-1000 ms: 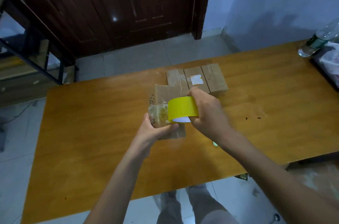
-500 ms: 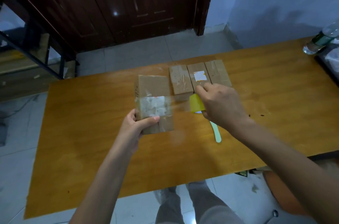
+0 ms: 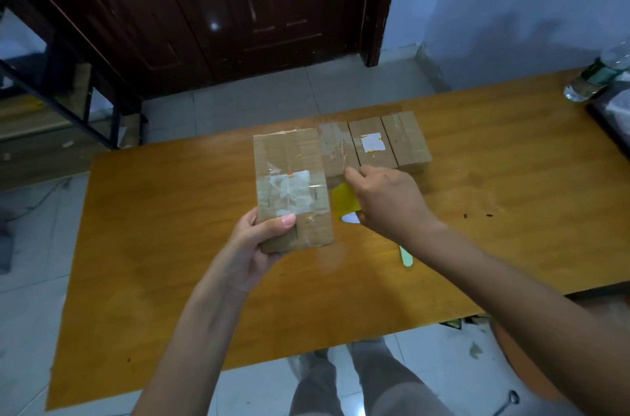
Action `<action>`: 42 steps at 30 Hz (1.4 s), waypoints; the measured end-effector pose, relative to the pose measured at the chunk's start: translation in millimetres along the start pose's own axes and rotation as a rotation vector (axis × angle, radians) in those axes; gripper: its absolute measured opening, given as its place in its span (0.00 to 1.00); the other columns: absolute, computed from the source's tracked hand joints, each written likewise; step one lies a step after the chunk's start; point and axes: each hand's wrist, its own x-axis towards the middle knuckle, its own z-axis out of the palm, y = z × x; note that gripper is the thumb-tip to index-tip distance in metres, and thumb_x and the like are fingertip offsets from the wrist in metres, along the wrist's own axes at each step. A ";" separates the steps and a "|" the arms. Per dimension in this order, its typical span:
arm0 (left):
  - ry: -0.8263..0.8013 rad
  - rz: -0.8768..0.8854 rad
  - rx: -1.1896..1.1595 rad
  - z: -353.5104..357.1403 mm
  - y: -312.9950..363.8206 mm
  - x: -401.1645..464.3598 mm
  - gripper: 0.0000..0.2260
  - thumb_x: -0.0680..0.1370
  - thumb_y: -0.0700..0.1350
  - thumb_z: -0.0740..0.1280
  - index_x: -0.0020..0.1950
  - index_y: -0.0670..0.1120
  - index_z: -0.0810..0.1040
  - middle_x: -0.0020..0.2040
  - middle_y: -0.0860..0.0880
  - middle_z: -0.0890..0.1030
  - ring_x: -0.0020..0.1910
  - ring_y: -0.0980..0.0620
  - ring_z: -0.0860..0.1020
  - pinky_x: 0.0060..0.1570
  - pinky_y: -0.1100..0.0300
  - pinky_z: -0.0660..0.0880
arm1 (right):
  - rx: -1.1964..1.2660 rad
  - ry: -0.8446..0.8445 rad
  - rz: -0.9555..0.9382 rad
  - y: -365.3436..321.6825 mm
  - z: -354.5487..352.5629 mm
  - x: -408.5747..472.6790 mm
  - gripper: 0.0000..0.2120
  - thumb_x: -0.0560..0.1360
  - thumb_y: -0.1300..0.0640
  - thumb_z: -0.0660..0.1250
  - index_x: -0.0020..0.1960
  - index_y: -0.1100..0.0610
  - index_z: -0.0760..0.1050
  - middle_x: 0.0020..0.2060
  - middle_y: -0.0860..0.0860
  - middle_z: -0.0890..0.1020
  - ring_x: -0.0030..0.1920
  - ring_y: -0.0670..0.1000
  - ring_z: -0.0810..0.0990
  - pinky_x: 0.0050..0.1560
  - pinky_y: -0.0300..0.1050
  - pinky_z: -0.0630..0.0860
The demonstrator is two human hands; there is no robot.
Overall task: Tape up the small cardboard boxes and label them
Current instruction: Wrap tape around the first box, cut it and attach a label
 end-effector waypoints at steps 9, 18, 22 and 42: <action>-0.268 -0.032 -0.182 8.0 -2.7 7.5 0.40 0.65 0.45 0.77 0.73 0.37 0.65 0.68 0.36 0.72 0.64 0.38 0.73 0.64 0.43 0.68 | -0.022 0.118 0.013 -24.0 -15.9 3.7 0.07 0.70 0.67 0.60 0.45 0.58 0.71 0.36 0.54 0.76 0.33 0.55 0.74 0.28 0.45 0.64; 0.182 -0.029 0.157 12.1 -3.1 24.9 0.10 0.71 0.40 0.69 0.50 0.41 0.74 0.42 0.45 0.80 0.41 0.49 0.80 0.33 0.63 0.77 | -0.200 0.076 0.115 -29.4 -27.7 0.8 0.09 0.65 0.66 0.63 0.41 0.54 0.70 0.36 0.50 0.77 0.35 0.53 0.76 0.33 0.44 0.62; 0.104 -0.125 0.291 26.2 -2.5 25.2 0.37 0.65 0.60 0.74 0.66 0.45 0.64 0.57 0.48 0.78 0.52 0.52 0.81 0.48 0.57 0.80 | -0.199 0.121 0.105 -44.4 -31.7 -1.2 0.09 0.70 0.65 0.57 0.45 0.54 0.71 0.40 0.51 0.77 0.40 0.53 0.77 0.38 0.45 0.64; -0.080 0.007 -0.143 14.7 22.1 5.7 0.39 0.60 0.56 0.81 0.67 0.42 0.75 0.60 0.41 0.79 0.55 0.42 0.79 0.53 0.47 0.75 | 0.040 0.389 -0.027 11.6 -38.0 -11.1 0.13 0.64 0.68 0.53 0.43 0.60 0.73 0.32 0.54 0.71 0.29 0.55 0.64 0.30 0.43 0.57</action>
